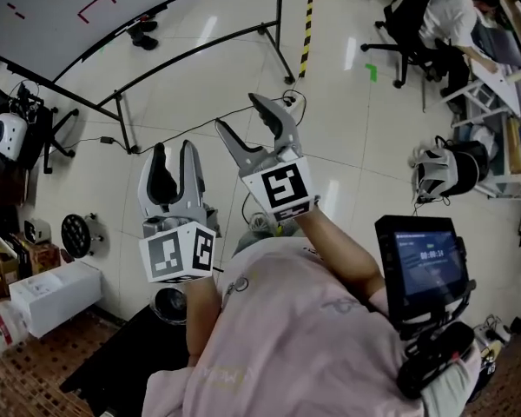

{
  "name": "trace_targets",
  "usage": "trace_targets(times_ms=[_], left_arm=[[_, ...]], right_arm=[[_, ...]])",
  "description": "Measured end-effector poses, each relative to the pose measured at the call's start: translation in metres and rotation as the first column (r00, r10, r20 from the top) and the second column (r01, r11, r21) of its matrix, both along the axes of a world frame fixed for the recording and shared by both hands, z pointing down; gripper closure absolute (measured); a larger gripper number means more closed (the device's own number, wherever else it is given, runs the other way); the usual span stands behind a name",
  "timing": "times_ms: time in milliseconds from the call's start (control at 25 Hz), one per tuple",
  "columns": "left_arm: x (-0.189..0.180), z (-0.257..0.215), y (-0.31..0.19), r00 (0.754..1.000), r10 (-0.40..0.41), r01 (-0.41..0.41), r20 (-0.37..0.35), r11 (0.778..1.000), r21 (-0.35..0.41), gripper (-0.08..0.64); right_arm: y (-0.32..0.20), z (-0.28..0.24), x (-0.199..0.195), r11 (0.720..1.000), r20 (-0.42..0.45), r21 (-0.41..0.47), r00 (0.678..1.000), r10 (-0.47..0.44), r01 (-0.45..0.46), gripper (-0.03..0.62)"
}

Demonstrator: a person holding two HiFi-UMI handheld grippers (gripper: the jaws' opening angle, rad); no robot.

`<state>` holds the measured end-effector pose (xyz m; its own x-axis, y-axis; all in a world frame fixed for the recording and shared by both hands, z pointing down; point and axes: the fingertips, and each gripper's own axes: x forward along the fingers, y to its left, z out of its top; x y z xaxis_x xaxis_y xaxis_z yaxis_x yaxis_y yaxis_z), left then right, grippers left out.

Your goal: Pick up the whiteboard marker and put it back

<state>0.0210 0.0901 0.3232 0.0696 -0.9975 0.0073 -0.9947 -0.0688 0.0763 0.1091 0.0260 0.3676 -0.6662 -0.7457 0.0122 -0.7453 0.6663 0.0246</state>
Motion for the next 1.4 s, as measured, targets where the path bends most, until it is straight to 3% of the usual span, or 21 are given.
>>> trace_targets(times_ms=[360, 720, 1400], left_arm=[[0.045, -0.010, 0.006, 0.999, -0.026, 0.025, 0.045, 0.999, 0.036, 0.387], [0.059, -0.010, 0.006, 0.998, -0.065, 0.064, 0.013, 0.997, 0.050, 0.388], [0.057, -0.002, -0.010, 0.997, -0.073, 0.073, 0.008, 0.997, 0.030, 0.388]], right_arm=[[0.015, -0.012, 0.045, 0.999, 0.020, 0.045, 0.999, -0.030, 0.029, 0.328], [0.013, -0.017, 0.065, 0.997, 0.031, 0.061, 0.999, -0.037, 0.035, 0.328], [0.001, -0.016, 0.057, 0.996, 0.023, 0.064, 0.998, -0.065, 0.063, 0.328]])
